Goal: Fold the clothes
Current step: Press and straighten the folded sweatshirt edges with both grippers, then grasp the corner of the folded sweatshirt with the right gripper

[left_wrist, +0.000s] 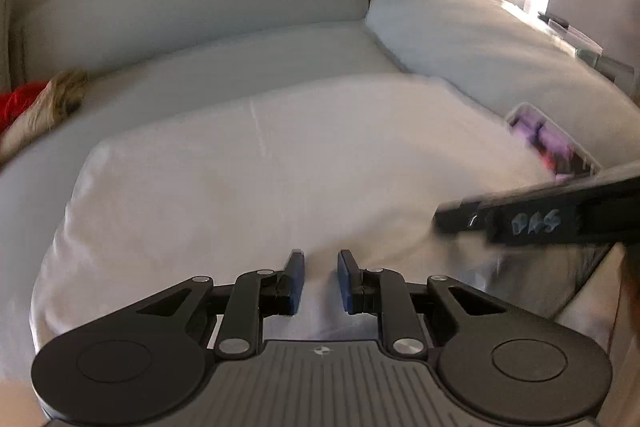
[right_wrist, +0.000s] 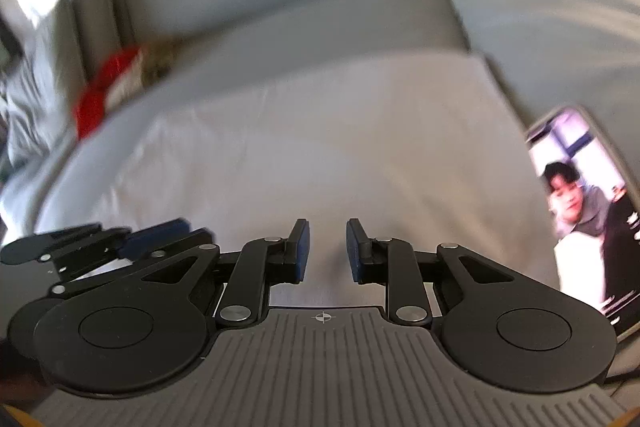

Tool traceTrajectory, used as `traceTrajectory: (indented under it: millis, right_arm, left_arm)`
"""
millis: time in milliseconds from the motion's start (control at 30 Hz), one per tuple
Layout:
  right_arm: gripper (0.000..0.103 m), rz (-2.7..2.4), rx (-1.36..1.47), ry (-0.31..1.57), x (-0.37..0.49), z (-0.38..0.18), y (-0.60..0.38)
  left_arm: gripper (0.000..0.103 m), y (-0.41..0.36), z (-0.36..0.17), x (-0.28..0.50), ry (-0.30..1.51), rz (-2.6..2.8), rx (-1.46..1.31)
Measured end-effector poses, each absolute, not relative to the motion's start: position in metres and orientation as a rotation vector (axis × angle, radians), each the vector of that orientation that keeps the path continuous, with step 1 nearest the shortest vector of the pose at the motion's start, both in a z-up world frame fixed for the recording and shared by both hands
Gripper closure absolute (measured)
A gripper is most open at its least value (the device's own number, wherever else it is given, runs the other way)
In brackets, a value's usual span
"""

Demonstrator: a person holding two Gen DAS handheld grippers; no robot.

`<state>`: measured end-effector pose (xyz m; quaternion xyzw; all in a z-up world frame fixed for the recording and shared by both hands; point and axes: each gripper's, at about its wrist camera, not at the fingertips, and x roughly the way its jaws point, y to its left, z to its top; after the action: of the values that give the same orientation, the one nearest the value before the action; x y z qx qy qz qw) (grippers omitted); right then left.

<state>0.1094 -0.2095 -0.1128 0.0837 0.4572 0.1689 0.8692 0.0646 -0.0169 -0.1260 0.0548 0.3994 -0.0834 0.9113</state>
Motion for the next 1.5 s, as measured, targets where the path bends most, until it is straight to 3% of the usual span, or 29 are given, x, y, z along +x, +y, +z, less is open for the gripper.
traceTrajectory:
  millis: [133, 200, 267, 300, 333, 367, 500, 700, 1500]
  right_arm:
    - [0.083, 0.356, 0.155, 1.017, 0.082, -0.109, -0.226]
    - [0.076, 0.338, 0.211, 1.125, 0.071, -0.107, -0.243]
    - [0.072, 0.327, 0.339, 1.174, 0.056, -0.110, -0.267]
    - [0.065, 0.328, 0.418, 1.167, 0.049, -0.112, -0.280]
    - [0.050, 0.321, 0.500, 1.134, 0.042, -0.112, -0.292]
    - [0.043, 0.293, 0.583, 1.090, 0.035, -0.113, -0.305]
    - [0.043, 0.176, 0.798, 0.990, 0.033, -0.123, -0.336]
    - [0.046, 0.114, 0.922, 1.003, 0.040, -0.143, -0.342]
    - [0.045, 0.068, 0.873, 0.804, 0.092, -0.167, -0.313]
  left_arm:
    - [0.086, -0.005, -0.118, 0.049, 0.984, -0.235, 0.081]
    - [0.086, 0.009, -0.118, 0.042, 1.088, -0.294, -0.029]
    - [0.084, 0.021, -0.111, 0.035, 1.054, -0.294, -0.129]
    - [0.082, 0.026, -0.105, 0.033, 1.006, -0.262, -0.146]
    - [0.079, 0.029, -0.099, 0.035, 0.957, -0.227, -0.152]
    - [0.077, 0.031, -0.094, 0.036, 0.910, -0.194, -0.158]
    - [0.075, 0.024, -0.089, 0.052, 0.840, -0.134, -0.161]
    - [0.074, 0.005, -0.099, 0.068, 0.851, -0.099, -0.111]
    - [0.073, 0.013, -0.115, 0.070, 0.932, -0.123, -0.201]
